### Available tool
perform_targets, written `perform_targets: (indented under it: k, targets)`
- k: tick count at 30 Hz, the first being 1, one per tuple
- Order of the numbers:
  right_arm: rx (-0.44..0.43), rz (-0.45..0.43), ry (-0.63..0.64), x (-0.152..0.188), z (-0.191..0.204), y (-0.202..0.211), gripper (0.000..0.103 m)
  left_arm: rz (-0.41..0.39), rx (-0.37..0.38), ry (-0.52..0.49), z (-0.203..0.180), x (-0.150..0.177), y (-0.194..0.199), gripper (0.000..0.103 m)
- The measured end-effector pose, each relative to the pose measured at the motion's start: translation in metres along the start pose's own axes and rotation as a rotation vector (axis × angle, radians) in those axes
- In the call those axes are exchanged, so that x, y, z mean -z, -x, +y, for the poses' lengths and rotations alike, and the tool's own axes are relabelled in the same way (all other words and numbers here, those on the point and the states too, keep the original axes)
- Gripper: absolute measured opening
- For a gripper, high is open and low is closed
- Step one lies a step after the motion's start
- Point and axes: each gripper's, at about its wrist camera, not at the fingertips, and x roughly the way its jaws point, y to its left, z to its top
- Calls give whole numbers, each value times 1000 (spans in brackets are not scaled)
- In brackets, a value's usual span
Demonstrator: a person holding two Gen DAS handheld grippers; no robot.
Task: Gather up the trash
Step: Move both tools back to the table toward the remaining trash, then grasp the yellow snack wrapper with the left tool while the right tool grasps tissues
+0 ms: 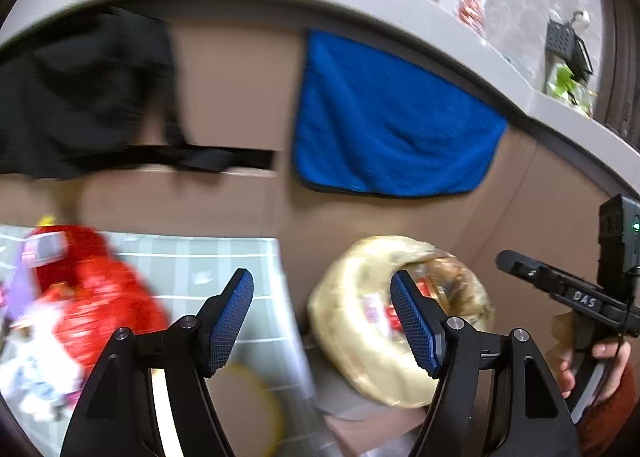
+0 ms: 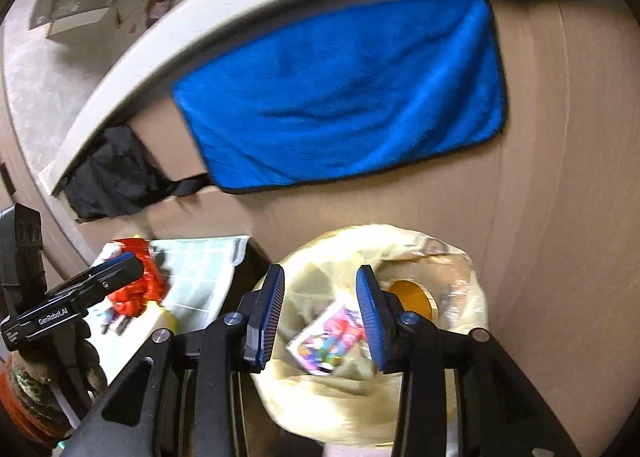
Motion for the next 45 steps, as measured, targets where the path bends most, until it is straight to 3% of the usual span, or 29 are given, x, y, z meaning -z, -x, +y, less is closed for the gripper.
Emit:
perform_targets:
  k: [9,17,19,24,30,35,37,38,41,45]
  targets:
    - [-100,-76,131,4,106,21,35,-99,-143,64,82,23,99,72]
    - [-217,-38,226,9,195,3,35,-168,-321,178,193,42,162,72]
    - [-240,-22,241,13,209,-4,35,-161,-353,199,226,49,162,76]
    - [-265,35,297,28,239,-27,35,-32,-401,239,286,58,132,79]
    - [-249,101,333,45,245,-51,35,81,-424,239,312,64,90,78]
    - [-238,148,343,54,245,-68,35,152,-432,261,317,67,60,64]
    - [-239,167,350,58,248,-75,35,179,-422,302,322,69,53,51]
    - [-242,175,350,59,249,-77,35,167,-402,326,324,70,55,42]
    - [-254,194,353,63,254,-84,35,91,-381,330,313,70,74,29]
    - [-259,205,370,66,262,-91,35,-21,-341,327,289,72,115,27]
